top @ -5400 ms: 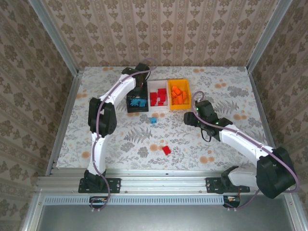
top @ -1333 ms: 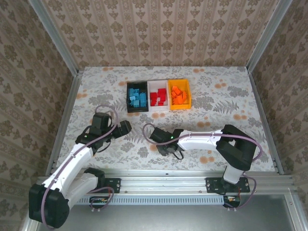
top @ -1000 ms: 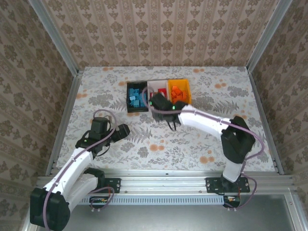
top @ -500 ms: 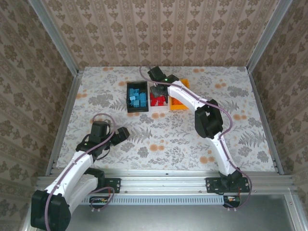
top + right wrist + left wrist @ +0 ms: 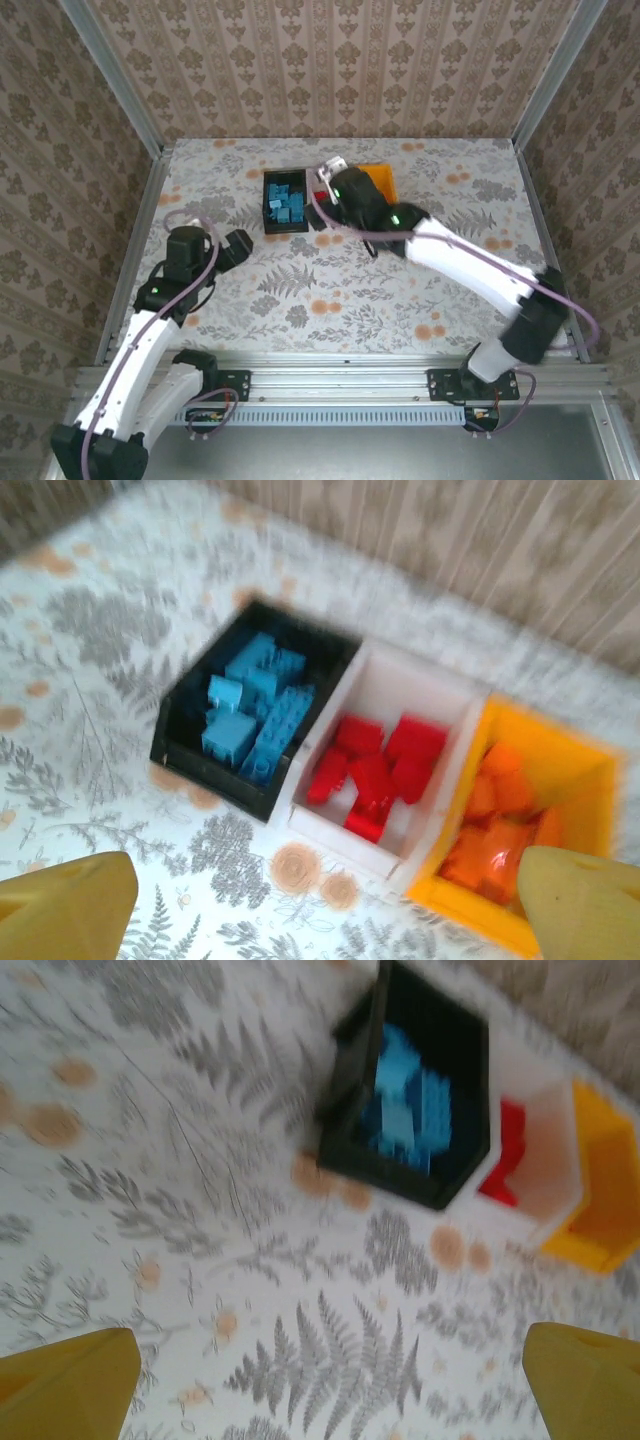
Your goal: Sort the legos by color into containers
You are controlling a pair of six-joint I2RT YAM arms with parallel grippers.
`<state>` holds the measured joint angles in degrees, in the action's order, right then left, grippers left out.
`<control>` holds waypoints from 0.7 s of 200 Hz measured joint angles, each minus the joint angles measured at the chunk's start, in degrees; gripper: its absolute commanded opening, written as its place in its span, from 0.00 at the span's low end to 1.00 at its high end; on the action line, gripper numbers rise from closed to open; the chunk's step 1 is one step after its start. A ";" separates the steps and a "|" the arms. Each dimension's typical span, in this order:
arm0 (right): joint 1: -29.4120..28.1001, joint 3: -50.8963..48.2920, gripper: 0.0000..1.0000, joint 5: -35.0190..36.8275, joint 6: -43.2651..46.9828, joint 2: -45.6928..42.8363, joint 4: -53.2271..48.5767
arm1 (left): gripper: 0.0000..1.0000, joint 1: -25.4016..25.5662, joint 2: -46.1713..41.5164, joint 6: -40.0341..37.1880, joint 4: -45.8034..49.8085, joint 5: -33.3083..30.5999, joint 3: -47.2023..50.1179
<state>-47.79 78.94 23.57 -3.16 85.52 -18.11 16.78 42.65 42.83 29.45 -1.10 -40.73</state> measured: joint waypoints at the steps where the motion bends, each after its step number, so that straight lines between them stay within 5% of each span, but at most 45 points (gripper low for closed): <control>1: -0.35 -0.46 1.00 0.63 0.26 -0.50 0.48 | 1.00 0.00 -0.15 0.17 0.02 -0.28 -0.02; 27: -8.26 -11.80 1.00 15.89 7.28 -9.01 13.20 | 1.00 0.00 -6.45 4.48 0.00 -8.26 3.39; 80: -4.48 -23.52 1.00 24.17 7.63 -15.65 13.92 | 1.00 1.90 -12.26 -6.45 -15.13 -21.79 16.15; 111: 8.66 -35.60 1.00 17.33 6.19 -26.88 21.57 | 1.00 1.95 -10.25 -21.73 -36.02 -28.98 26.49; 140: 19.32 -45.18 1.00 13.42 6.60 -31.10 27.58 | 1.00 -1.27 2.08 -34.05 -51.10 -27.74 30.99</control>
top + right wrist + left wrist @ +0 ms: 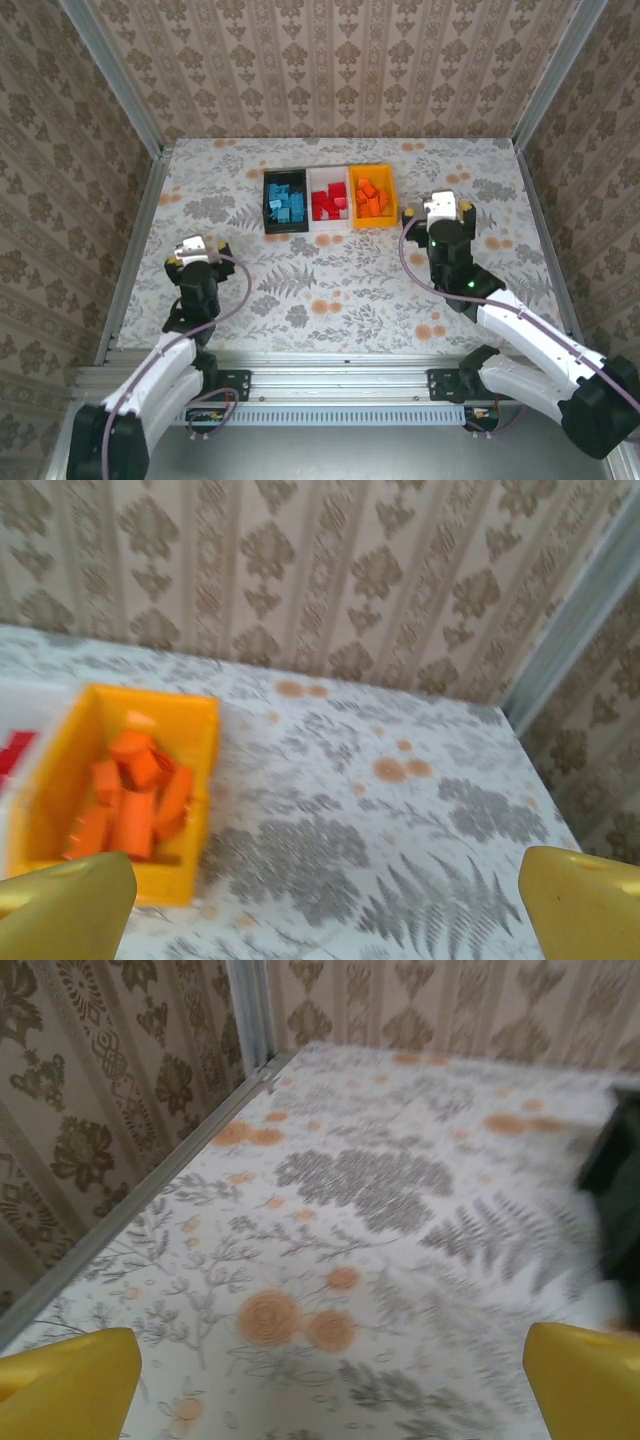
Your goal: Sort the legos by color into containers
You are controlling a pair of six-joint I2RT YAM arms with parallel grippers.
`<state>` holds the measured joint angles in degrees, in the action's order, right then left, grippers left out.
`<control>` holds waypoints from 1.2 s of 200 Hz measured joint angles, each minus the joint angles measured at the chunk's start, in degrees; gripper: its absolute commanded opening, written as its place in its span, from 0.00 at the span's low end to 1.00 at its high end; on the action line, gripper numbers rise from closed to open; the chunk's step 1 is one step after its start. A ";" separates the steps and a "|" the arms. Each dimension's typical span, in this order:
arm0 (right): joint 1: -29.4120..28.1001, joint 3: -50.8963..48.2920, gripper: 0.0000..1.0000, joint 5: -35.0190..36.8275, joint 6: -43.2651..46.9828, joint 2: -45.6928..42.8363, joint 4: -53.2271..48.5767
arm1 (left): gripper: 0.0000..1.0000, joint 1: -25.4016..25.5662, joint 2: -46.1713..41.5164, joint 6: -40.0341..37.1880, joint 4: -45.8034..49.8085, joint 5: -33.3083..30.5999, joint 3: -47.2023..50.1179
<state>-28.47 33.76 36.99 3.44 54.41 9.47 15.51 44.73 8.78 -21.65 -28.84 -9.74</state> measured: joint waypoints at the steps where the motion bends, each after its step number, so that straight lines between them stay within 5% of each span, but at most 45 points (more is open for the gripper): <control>1: 0.28 -0.63 1.00 -0.13 0.15 -0.20 0.46 | 1.00 -0.28 0.85 -0.44 -0.66 0.24 0.04; 39: 12.66 -14.14 1.00 -8.76 -0.66 -1.25 10.95 | 1.00 -8.37 21.27 -6.23 -17.57 6.99 -0.52; 83: 25.35 -20.00 1.00 -18.25 -5.20 18.78 32.00 | 1.00 -14.47 41.68 -7.63 -27.45 17.07 -8.85; 122: 27.26 -16.13 1.00 -25.75 -5.79 32.98 41.68 | 1.00 -14.88 42.97 -8.61 -26.91 22.93 -12.37; 240: 27.26 -10.84 1.00 -31.50 -5.55 33.68 40.02 | 1.00 -14.84 42.97 -10.16 -26.73 27.58 -12.55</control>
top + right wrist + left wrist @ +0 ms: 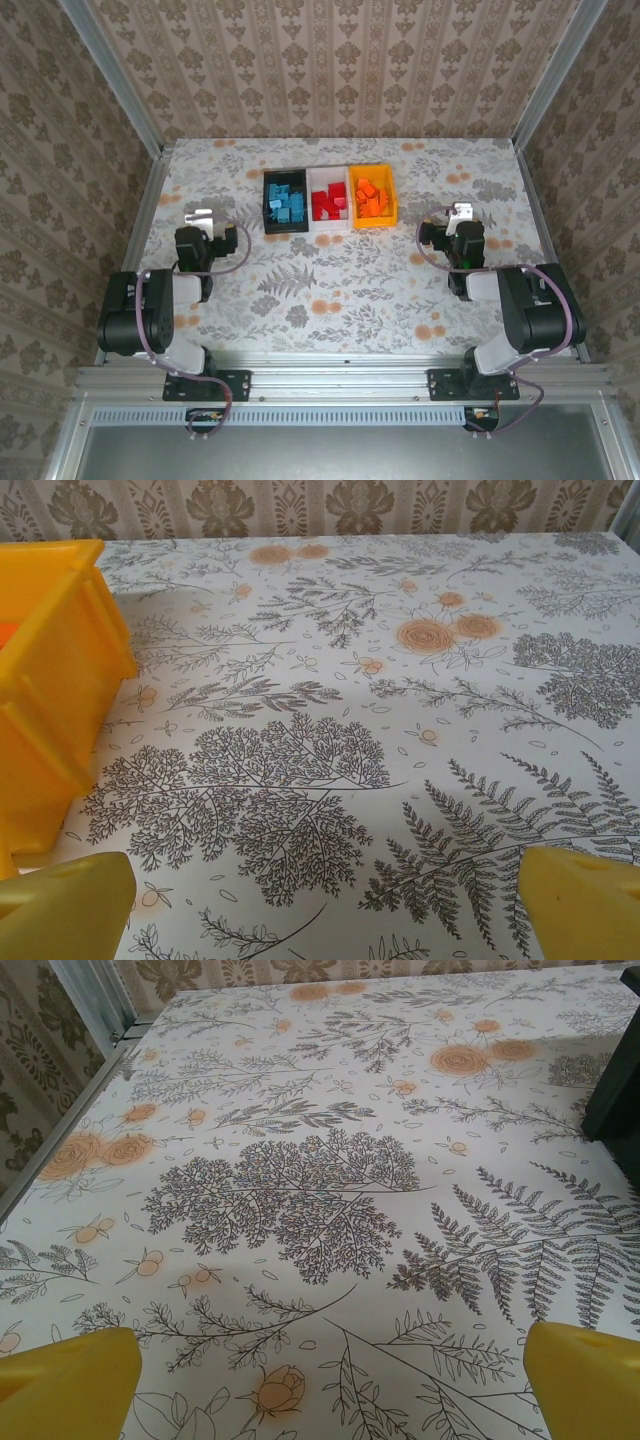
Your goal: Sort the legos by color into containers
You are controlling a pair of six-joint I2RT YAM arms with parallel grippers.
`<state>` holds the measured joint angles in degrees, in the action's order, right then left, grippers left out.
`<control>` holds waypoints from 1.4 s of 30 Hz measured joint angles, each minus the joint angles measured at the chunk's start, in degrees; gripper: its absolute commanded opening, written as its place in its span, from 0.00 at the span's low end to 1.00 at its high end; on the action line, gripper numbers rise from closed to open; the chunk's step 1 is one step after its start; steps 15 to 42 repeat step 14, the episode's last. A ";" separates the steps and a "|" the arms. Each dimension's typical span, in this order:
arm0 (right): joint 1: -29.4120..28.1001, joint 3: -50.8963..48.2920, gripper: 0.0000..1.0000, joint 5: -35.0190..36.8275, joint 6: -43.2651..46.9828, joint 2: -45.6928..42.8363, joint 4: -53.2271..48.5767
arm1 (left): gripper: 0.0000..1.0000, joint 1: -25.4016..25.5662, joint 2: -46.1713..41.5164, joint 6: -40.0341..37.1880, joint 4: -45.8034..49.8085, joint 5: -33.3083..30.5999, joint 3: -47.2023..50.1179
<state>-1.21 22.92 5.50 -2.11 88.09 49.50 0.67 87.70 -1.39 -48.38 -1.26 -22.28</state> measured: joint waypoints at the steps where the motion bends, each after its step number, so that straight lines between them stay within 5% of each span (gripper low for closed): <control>1: 0.00 0.00 1.00 0.00 0.00 0.00 0.00 | 1.00 0.00 0.00 0.00 0.00 0.00 0.00; 42: 0.00 0.00 1.00 0.00 0.00 0.00 0.00 | 1.00 0.00 0.00 0.00 0.44 0.04 -0.52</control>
